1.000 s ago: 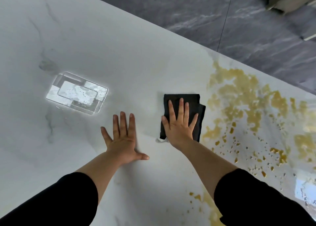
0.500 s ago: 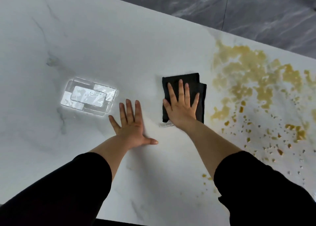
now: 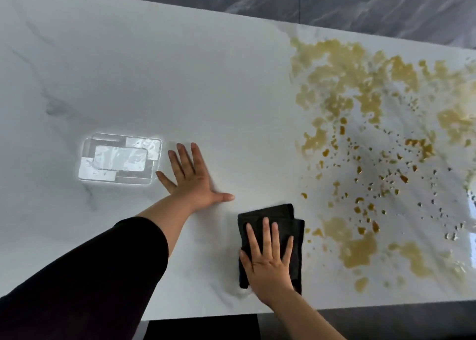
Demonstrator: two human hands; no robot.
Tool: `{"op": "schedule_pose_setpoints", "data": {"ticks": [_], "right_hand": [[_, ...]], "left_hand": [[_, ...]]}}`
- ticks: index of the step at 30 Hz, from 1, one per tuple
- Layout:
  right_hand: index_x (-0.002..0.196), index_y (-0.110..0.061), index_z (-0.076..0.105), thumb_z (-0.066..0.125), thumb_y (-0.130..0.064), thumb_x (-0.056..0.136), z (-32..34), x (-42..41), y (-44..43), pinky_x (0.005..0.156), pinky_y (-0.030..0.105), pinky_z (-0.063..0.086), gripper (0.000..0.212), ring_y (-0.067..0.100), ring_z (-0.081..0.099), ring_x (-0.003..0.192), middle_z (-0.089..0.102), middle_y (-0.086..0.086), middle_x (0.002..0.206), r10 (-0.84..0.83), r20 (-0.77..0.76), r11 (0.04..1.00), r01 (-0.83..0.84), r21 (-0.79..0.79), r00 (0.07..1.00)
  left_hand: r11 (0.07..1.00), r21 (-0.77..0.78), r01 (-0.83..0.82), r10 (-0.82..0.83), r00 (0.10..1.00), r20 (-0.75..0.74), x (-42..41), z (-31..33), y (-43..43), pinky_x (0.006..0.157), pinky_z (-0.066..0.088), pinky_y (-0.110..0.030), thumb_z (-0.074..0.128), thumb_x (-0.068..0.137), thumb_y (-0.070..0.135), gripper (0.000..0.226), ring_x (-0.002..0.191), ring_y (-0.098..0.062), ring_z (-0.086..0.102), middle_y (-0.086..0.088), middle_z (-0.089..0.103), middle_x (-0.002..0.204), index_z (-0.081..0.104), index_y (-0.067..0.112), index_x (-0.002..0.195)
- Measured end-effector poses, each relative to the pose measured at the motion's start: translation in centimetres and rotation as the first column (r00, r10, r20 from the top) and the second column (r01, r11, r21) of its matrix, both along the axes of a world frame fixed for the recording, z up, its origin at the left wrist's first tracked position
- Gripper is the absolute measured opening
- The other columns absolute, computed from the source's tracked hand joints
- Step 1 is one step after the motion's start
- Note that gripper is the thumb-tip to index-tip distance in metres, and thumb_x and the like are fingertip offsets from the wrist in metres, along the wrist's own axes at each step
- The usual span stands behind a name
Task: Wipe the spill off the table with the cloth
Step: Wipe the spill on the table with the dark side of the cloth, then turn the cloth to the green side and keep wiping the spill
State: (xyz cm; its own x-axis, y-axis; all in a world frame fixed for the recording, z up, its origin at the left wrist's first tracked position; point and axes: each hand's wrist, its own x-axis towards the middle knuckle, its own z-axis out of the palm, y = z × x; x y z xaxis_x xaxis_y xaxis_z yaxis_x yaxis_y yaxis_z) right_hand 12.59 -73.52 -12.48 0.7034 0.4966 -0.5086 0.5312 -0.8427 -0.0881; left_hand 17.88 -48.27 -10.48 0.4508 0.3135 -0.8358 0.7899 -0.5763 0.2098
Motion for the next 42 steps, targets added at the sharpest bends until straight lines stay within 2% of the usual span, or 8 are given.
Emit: {"op": "schedule_pose_setpoints", "data": {"ticks": [4,9,14,21,28,33,38,42], "right_hand": [[0.151,-0.031,-0.001,0.019,-0.055,0.094,-0.1,-0.1,0.3,0.108,0.061,0.002,0.065,0.023,-0.008,0.145,0.001,0.011,0.161,-0.005,-0.039,1.000,0.004,-0.028,0.999],[0.140,-0.044,-0.034,0.004,-0.063,0.091,-0.3,0.0,-0.2,0.109,0.057,-0.022,0.064,0.020,-0.037,0.138,-0.036,-0.002,0.151,0.002,-0.091,1.000,-0.005,-0.025,0.996],[0.150,-0.040,0.010,0.044,-0.050,0.095,2.0,1.9,-1.6,0.114,0.040,0.013,0.066,0.013,0.013,0.141,0.012,-0.010,0.157,-0.328,-0.002,0.919,0.319,0.231,0.945],[0.114,-0.018,0.057,0.060,-0.042,0.090,3.0,5.0,-4.0,0.091,0.036,0.043,0.034,0.014,0.051,0.091,0.054,-0.007,0.100,-0.687,-0.144,0.689,0.702,0.183,0.712],[0.101,-0.026,0.043,0.041,-0.037,0.100,5.6,2.3,-3.5,0.053,0.032,0.044,0.012,0.017,0.052,0.066,0.048,-0.008,0.097,-0.446,0.015,0.859,0.424,0.287,0.895],[0.105,-0.021,0.054,0.047,-0.035,0.099,5.6,2.0,-3.5,0.080,0.035,0.044,0.017,0.020,0.050,0.095,0.051,-0.002,0.111,-0.522,0.106,0.825,0.469,0.316,0.846],[0.104,-0.020,0.057,0.051,-0.034,0.098,5.0,2.4,-3.8,0.084,0.036,0.040,0.017,0.020,0.052,0.086,0.058,-0.003,0.092,-0.439,0.173,0.873,0.372,0.315,0.882],[0.102,-0.016,0.065,0.060,-0.020,0.094,4.6,1.9,-4.3,0.094,0.041,0.039,0.010,0.026,0.054,0.096,0.058,0.002,0.102,-0.419,0.214,0.847,0.294,0.443,0.883]], "left_hand": [[1.000,0.022,0.008,-0.008,1.000,0.011,0.0,0.0,-0.1,0.104,-0.016,-0.069,0.069,0.045,0.087,0.160,0.128,-0.029,-0.051,-0.008,-0.055,0.141,-0.053,0.026,0.129],[0.998,0.053,0.018,-0.020,0.999,0.037,-0.2,-0.3,-0.3,0.104,-0.013,-0.070,0.069,0.042,0.088,0.161,0.132,-0.029,-0.047,-0.008,-0.052,0.144,-0.052,0.027,0.130],[0.996,0.091,0.023,-0.029,0.998,0.058,-0.5,-0.7,-0.5,0.105,-0.012,-0.071,0.069,0.040,0.089,0.162,0.135,-0.030,-0.044,-0.009,-0.047,0.148,-0.046,0.026,0.136],[0.992,0.124,0.027,-0.037,0.996,0.080,-0.8,-0.6,-0.8,0.105,-0.010,-0.071,0.069,0.039,0.089,0.163,0.138,-0.030,-0.040,-0.010,-0.044,0.150,-0.042,0.025,0.140],[0.990,0.140,0.030,-0.043,0.995,0.090,-1.0,-0.1,-1.0,0.107,-0.008,-0.070,0.070,0.043,0.087,0.160,0.140,-0.030,-0.038,-0.010,-0.042,0.152,-0.040,0.024,0.142],[0.989,0.145,0.025,-0.038,0.995,0.089,-1.1,0.1,-1.1,0.107,-0.008,-0.069,0.071,0.045,0.086,0.159,0.140,-0.029,-0.037,-0.010,-0.041,0.152,-0.038,0.024,0.143],[0.988,0.152,0.028,-0.041,0.995,0.086,-1.0,0.2,-1.2,0.107,-0.008,-0.070,0.072,0.046,0.085,0.159,0.141,-0.030,-0.036,-0.011,-0.041,0.152,-0.038,0.023,0.143],[0.989,0.149,0.027,-0.040,0.996,0.085,-0.9,0.1,-1.1,0.107,-0.008,-0.070,0.071,0.044,0.086,0.160,0.140,-0.030,-0.037,-0.010,-0.041,0.152,-0.039,0.024,0.143]]}}
